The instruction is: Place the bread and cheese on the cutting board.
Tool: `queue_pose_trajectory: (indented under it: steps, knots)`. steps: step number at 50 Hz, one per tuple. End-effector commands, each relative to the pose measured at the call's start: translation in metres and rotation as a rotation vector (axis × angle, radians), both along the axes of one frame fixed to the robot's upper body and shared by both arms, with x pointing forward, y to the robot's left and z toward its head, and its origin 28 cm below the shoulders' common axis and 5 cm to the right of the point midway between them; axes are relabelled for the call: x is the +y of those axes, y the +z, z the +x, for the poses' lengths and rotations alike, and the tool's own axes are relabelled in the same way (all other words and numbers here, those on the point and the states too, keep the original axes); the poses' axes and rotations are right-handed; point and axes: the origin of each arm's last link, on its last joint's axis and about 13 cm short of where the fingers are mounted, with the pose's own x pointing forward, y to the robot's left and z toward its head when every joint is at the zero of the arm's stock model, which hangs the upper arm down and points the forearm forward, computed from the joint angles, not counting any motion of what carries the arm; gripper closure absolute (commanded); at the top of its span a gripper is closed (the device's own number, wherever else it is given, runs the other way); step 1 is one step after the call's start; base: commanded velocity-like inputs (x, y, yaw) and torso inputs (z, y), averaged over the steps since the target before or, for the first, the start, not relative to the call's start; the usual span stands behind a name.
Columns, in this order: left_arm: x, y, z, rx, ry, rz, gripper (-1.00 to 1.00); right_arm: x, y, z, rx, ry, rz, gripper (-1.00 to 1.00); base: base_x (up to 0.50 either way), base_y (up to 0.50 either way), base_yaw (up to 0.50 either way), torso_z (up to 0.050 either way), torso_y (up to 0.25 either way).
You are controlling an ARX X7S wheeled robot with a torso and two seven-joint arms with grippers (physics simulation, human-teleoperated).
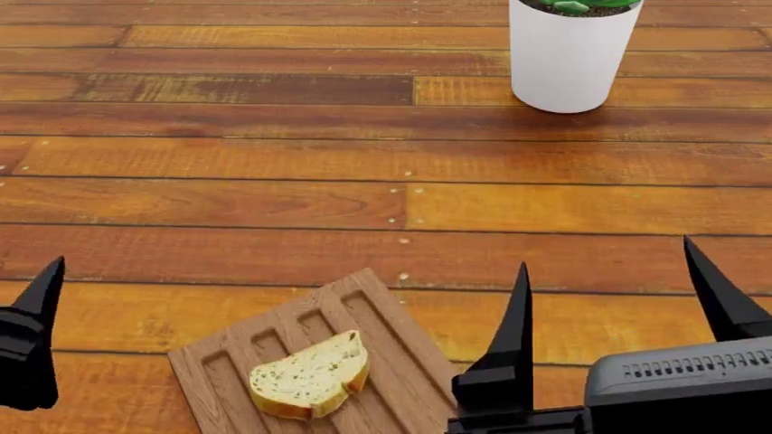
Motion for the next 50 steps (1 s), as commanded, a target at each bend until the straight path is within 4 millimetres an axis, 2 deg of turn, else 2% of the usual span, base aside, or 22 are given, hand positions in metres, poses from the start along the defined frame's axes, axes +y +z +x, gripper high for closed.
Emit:
queue_pose_trajectory:
  steps: [1,7,9,13,19,23,24,27,34,39,50]
  knots:
    - [0.018,0.055,-0.024,0.233,-0.233,0.133,-1.0,-0.004,0.005,-0.007,-0.016,-0.006,0.002,-1.0,0.0,0.0,0.0,0.0,0.0]
    - [0.021,0.084,-0.048,0.305,-0.314,0.219,-1.0,-0.003,0.004,-0.006,-0.013,0.003,0.003,-1.0,0.0,0.0,0.0,0.0,0.0]
    - [0.022,0.093,-0.055,0.323,-0.324,0.157,-1.0,-0.003,0.004,-0.006,-0.012,0.004,-0.002,-1.0,0.0,0.0,0.0,0.0,0.0]
    - [0.027,0.095,-0.07,0.395,-0.35,0.194,-1.0,-0.003,0.007,-0.009,-0.021,0.011,0.005,-1.0,0.0,0.0,0.0,0.0,0.0]
    - [0.038,0.1,-0.083,0.398,-0.308,0.126,-1.0,-0.003,0.004,-0.008,-0.015,0.021,0.015,-1.0,0.0,0.0,0.0,0.0,0.0]
    - [0.035,0.085,-0.089,0.446,-0.339,0.099,-1.0,-0.003,0.003,-0.008,-0.016,0.024,0.016,-1.0,0.0,0.0,0.0,0.0,0.0]
    - [0.032,0.082,-0.09,0.455,-0.355,0.035,-1.0,-0.003,0.003,-0.007,-0.013,0.022,0.016,-1.0,0.0,0.0,0.0,0.0,0.0]
    - [0.03,0.072,-0.093,0.484,-0.373,0.048,-1.0,-0.003,0.001,-0.008,-0.01,0.022,0.015,-1.0,0.0,0.0,0.0,0.0,0.0]
    - [0.018,0.078,-0.11,0.483,-0.402,0.006,-1.0,-0.003,-0.002,-0.007,-0.001,0.025,0.024,-1.0,0.0,0.0,0.0,0.0,0.0]
    - [0.009,0.069,-0.126,0.503,-0.445,0.024,-1.0,-0.003,-0.005,-0.006,0.008,0.03,0.024,-1.0,0.0,0.0,0.0,0.0,0.0]
    - [-0.001,0.049,-0.125,0.539,-0.506,0.068,-1.0,-0.004,-0.01,-0.004,0.022,0.03,0.028,-1.0,0.0,0.0,0.0,0.0,0.0]
